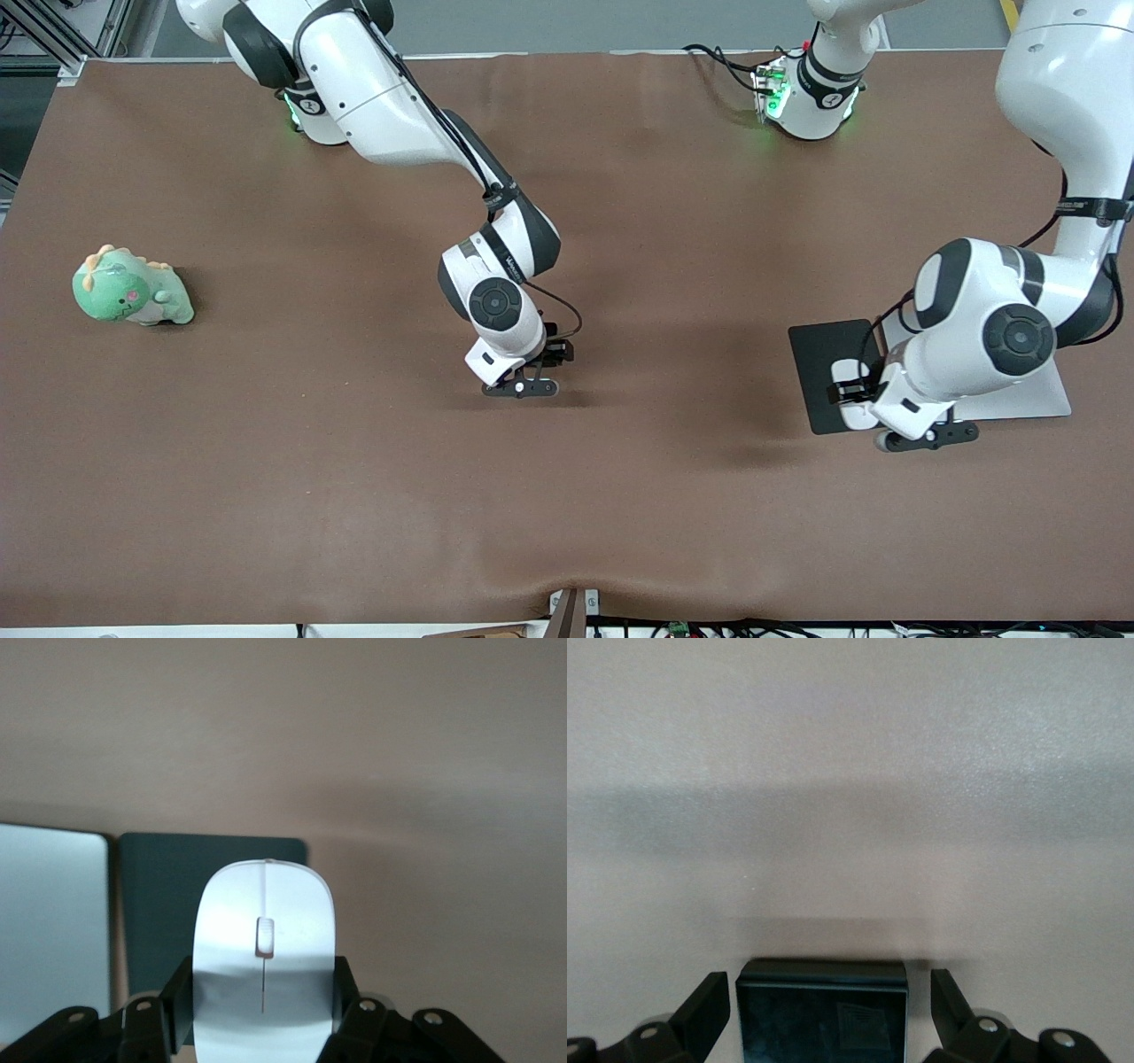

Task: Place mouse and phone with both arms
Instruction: 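Lower the mouse onto the pad while the right gripper carries the phone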

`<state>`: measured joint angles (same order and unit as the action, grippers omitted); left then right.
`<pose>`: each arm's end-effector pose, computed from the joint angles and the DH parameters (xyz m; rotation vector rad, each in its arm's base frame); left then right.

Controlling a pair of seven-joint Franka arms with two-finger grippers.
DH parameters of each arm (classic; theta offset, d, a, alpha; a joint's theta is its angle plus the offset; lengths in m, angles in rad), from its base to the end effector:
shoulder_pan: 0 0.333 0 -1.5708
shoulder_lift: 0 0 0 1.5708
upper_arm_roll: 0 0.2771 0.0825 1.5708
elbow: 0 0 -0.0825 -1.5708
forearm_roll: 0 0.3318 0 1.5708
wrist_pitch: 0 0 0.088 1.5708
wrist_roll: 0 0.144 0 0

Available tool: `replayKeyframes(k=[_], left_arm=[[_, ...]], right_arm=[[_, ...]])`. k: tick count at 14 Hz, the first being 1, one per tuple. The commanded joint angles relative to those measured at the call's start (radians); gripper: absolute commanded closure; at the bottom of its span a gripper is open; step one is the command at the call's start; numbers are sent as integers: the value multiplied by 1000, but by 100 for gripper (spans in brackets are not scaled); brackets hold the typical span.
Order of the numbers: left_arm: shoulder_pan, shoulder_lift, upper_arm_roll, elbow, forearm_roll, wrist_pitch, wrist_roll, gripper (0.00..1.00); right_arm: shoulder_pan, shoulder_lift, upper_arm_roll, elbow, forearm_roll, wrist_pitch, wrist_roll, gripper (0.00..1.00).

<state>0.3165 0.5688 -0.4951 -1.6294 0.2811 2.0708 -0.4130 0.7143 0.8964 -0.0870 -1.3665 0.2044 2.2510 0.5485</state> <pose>0.6080 -0.0591 0.2729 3.1289 0.2375 -0.0844 0.5247 0.4060 0.1501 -3.0691 0.0280 0.0859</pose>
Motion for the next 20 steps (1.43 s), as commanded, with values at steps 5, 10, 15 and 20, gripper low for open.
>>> replayKeyframes(k=[5, 10, 15, 20], left_arm=[[67, -18, -7, -211, -5, 210, -13, 42], [78, 25, 15, -227, 27, 269, -44, 42], [78, 51, 33, -227, 53, 287, -47, 42], [78, 66, 41, -227, 81, 295, -46, 42]], right_arm=[[16, 18, -8, 21, 4, 7, 14, 100], [-16, -29, -14, 7, 4, -22, 22, 100], [-225, -218, -13, -69, 4, -145, -2, 100], [-387, -402, -14, -296, 4, -140, -191, 100]])
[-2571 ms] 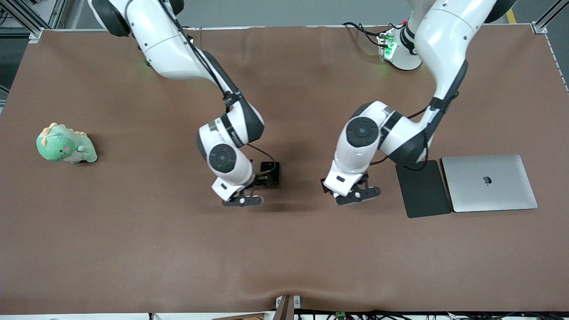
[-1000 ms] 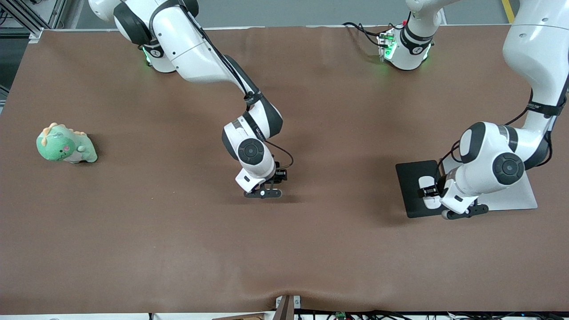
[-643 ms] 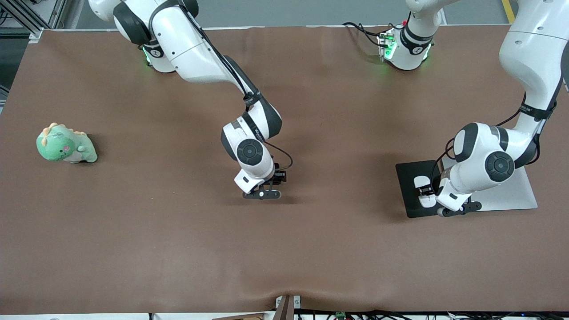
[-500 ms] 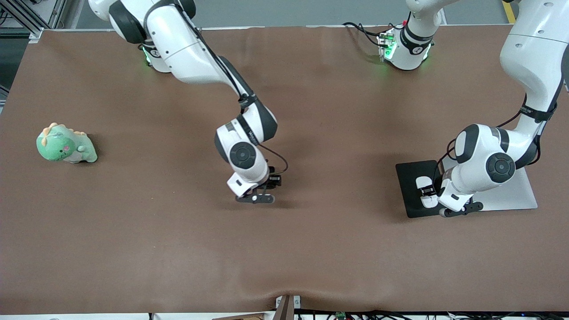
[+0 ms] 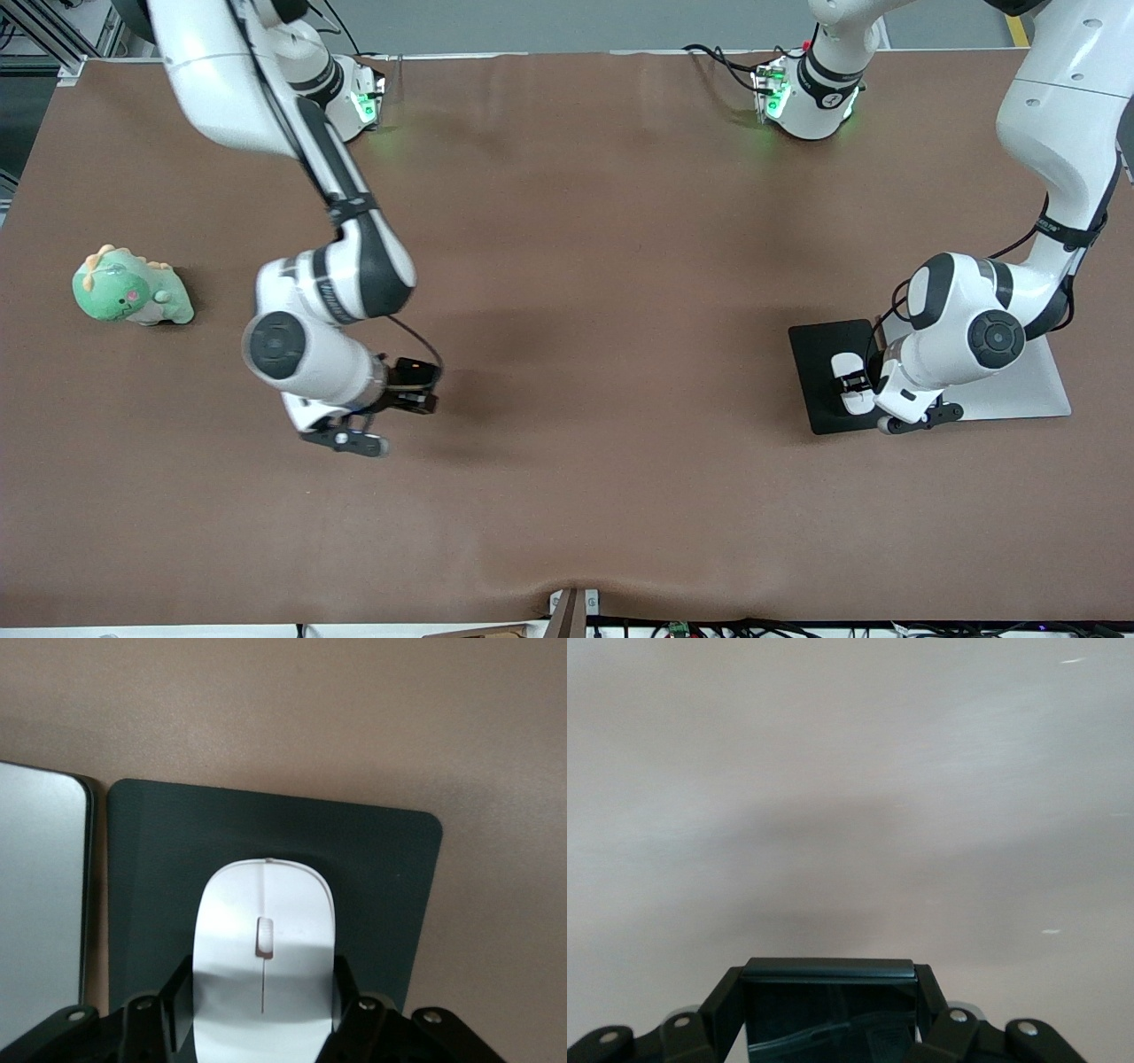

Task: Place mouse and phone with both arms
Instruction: 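Lower the mouse onto the pad while the right gripper carries the phone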

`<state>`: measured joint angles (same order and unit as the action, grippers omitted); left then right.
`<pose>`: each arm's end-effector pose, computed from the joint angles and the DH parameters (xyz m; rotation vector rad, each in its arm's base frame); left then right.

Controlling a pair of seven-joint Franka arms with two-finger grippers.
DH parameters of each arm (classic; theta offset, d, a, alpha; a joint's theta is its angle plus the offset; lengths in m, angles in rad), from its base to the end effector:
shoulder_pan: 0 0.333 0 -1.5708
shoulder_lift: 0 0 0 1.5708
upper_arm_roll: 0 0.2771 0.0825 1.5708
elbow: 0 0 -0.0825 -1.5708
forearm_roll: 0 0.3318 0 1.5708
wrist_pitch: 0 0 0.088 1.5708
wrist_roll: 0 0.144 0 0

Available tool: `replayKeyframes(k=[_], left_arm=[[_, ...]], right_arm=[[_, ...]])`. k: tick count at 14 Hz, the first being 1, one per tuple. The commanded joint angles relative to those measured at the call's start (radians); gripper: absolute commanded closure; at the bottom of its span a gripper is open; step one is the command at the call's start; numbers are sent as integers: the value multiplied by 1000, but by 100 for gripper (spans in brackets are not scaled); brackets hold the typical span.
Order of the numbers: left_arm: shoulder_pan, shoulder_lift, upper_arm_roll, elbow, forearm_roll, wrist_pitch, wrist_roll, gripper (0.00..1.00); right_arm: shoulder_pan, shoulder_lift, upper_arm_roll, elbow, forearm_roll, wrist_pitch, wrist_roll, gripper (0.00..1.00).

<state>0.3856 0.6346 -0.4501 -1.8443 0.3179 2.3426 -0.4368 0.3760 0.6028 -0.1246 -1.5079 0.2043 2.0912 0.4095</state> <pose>0.5782 -0.0207 0.1734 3.0939 0.3275 -0.0976 0.6114 0.1840 0.2718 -3.0231 0.3642 0.0715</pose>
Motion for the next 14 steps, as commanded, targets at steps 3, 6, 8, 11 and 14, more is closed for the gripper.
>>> replayKeyframes(k=[3, 6, 8, 11, 14], left_arm=[[13, 7, -4, -12, 63, 23, -23, 42], [18, 11, -4, -12, 67, 23, -20, 42], [16, 17, -4, -12, 69, 24, -19, 42], [13, 22, -5, -12, 69, 24, -17, 42], [7, 22, -5, -12, 69, 24, -17, 42]], right_arm=[[-137, -152, 23, -268, 4, 85, -187, 100], [-213, -141, 23, -313, 4, 151, -300, 100], [-247, -132, 23, -342, 4, 199, -308, 100], [-321, -86, 23, -364, 4, 265, -414, 100], [-394, -48, 23, -362, 4, 305, -550, 100]])
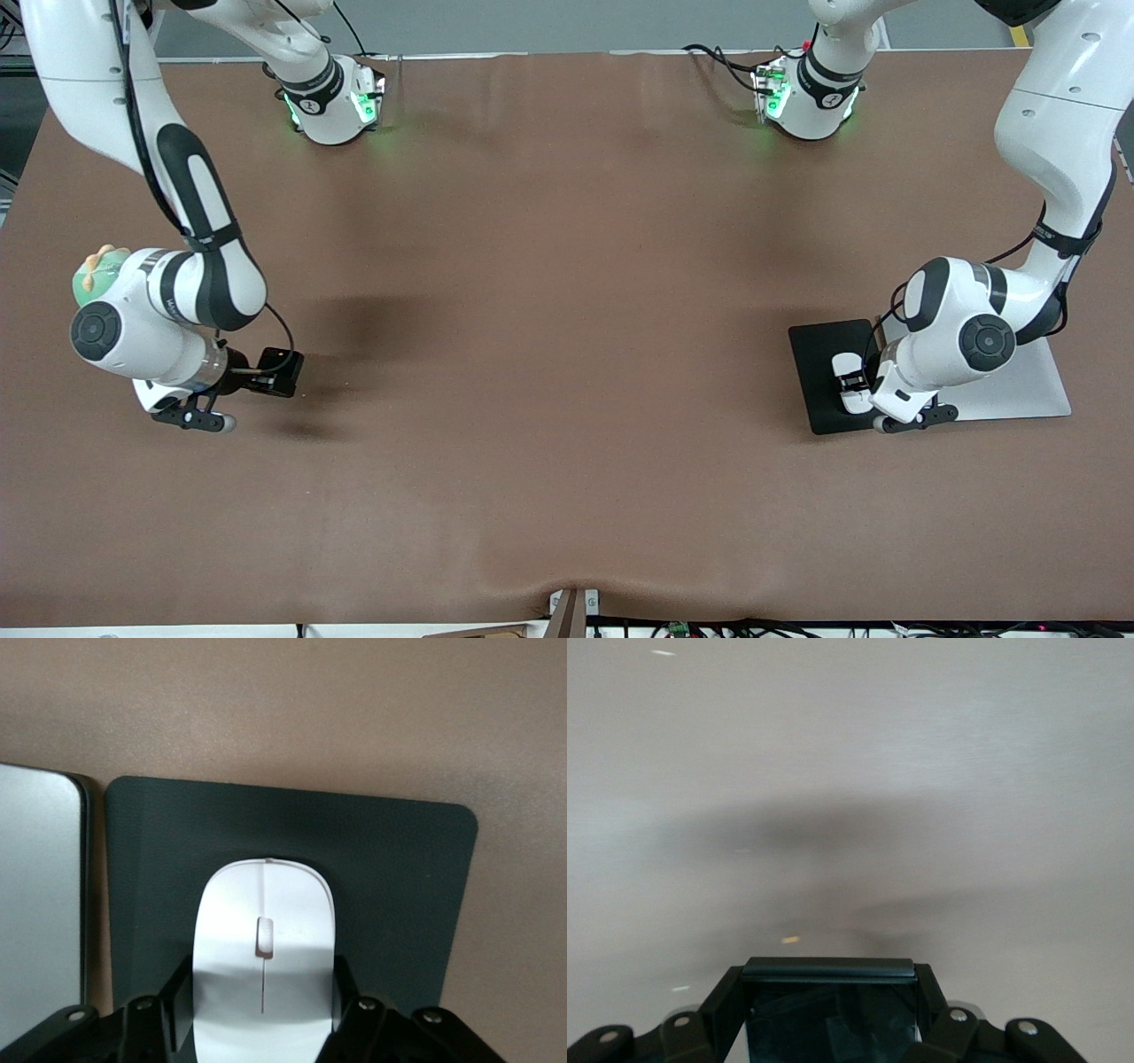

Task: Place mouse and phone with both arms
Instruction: 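Lower the phone beside the plush toy with the right gripper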

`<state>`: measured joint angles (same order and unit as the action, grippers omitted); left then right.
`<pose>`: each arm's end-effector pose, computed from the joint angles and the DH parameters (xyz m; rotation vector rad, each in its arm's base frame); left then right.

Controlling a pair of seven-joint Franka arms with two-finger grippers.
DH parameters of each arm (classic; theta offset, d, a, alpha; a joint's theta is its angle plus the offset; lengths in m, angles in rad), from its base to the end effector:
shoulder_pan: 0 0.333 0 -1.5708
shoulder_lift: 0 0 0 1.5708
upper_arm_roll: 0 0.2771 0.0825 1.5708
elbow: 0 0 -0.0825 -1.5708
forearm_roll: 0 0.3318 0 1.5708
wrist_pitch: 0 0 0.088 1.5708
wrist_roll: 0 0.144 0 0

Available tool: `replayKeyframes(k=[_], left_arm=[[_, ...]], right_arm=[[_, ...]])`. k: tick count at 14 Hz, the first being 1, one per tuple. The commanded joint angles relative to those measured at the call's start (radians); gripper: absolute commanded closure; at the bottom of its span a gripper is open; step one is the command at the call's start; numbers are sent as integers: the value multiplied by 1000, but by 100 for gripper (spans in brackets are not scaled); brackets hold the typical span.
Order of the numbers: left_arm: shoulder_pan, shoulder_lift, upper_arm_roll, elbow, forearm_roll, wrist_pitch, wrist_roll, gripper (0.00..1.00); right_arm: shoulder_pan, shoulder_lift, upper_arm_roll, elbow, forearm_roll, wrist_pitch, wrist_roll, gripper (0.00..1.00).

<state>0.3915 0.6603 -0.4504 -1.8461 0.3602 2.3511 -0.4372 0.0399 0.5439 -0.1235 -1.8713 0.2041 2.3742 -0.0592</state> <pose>0.5754 -0.0178 0.1599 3.1143 0.2908 -0.1105 0.5777 -0.0399 0.1890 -3.0547 0.2409 0.0428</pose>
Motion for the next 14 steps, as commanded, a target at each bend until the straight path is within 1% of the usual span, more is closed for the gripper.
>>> replayKeyframes(k=[1, 7, 9, 11, 12, 13, 14], left_arm=[[1, -4, -5, -10, 26, 16, -12, 42], [-2, -2, -5, -10, 26, 16, -2, 41], [-2, -1, -5, -10, 26, 16, 0, 41], [-2, 2, -5, -10, 26, 16, 9, 40], [0, 4, -5, -10, 26, 16, 12, 40], [-2, 5, -5, -9, 26, 16, 12, 40], [-3, 4, -5, -9, 26, 16, 12, 40]], right_arm=[[-80, 27, 22, 4, 4, 23, -121, 100], [-181, 60, 22, 4, 4, 5, -318, 100], [-205, 80, 22, -6, 4, -1, -323, 100], [-221, 73, 22, -31, 4, -4, -326, 100], [-232, 68, 22, -44, 4, -16, -326, 98], [-235, 68, 22, -48, 4, -32, -326, 90], [-235, 70, 22, -48, 4, -33, -326, 46]])
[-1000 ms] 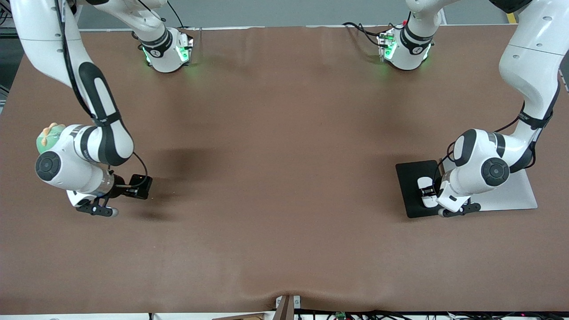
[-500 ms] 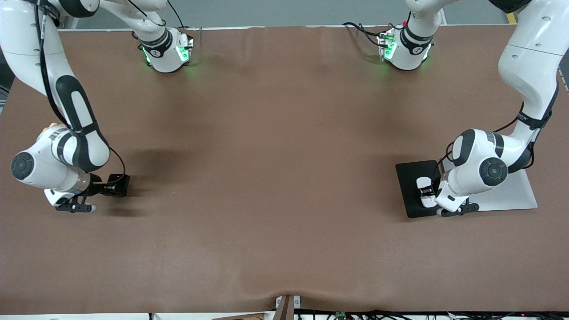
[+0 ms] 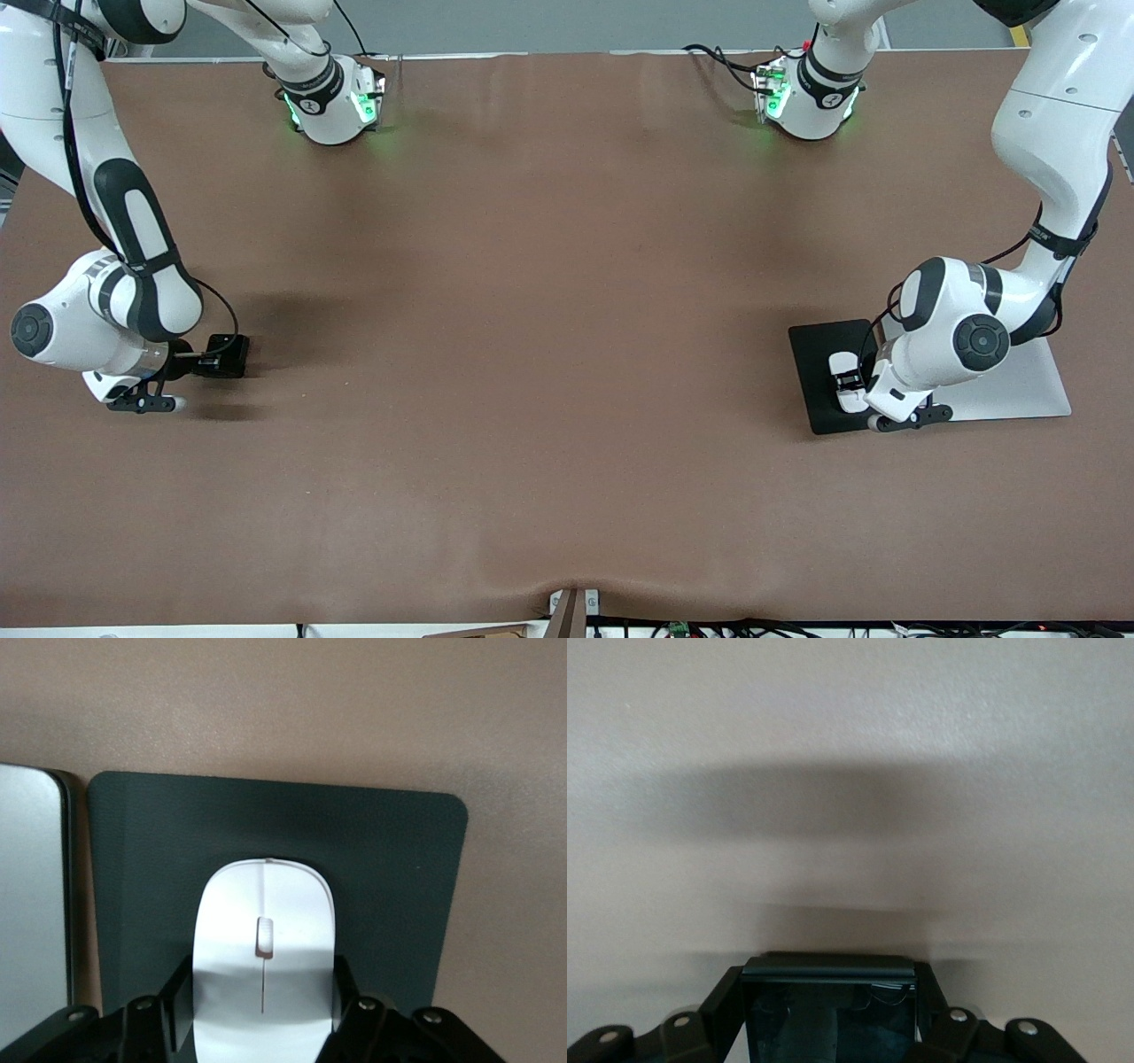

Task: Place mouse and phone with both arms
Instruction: 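Lower the phone beside the plush toy with the right gripper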

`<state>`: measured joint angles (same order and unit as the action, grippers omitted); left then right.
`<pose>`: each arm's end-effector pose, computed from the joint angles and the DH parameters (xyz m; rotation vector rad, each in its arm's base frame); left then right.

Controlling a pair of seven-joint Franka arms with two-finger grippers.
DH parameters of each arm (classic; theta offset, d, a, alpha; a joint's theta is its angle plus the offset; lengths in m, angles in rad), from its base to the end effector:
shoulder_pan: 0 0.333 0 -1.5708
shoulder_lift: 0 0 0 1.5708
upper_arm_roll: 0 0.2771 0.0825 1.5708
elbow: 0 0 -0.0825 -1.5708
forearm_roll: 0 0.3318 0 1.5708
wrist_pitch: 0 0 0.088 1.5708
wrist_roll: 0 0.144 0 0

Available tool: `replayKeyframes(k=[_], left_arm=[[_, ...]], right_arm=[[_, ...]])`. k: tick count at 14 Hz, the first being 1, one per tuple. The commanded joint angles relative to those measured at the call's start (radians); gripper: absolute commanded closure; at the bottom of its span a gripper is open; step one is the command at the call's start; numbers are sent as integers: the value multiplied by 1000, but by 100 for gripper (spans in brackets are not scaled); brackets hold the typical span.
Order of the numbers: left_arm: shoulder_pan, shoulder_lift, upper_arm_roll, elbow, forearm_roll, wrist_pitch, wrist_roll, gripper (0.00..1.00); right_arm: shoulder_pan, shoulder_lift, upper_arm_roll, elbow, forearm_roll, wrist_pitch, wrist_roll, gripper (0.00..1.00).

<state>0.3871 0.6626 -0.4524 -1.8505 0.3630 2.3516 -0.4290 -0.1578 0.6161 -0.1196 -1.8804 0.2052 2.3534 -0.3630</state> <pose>0.5735 -0.0220 0.1576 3.1165 0.2637 -0.1182 0.5413 -0.1465 0.1432 -3.0324 0.0790 0.1627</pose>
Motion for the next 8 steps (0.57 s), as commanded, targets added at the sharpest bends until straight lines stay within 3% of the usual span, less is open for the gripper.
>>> replayKeyframes(k=[1, 8], left_arm=[[1, 3, -3, -4, 24, 15, 4, 40], [1, 9, -3, -3, 31, 15, 9, 39]], right_arm=[[-32, -3, 18, -37, 3, -13, -20, 0], [84, -142, 15, 7, -1, -51, 56, 0]])
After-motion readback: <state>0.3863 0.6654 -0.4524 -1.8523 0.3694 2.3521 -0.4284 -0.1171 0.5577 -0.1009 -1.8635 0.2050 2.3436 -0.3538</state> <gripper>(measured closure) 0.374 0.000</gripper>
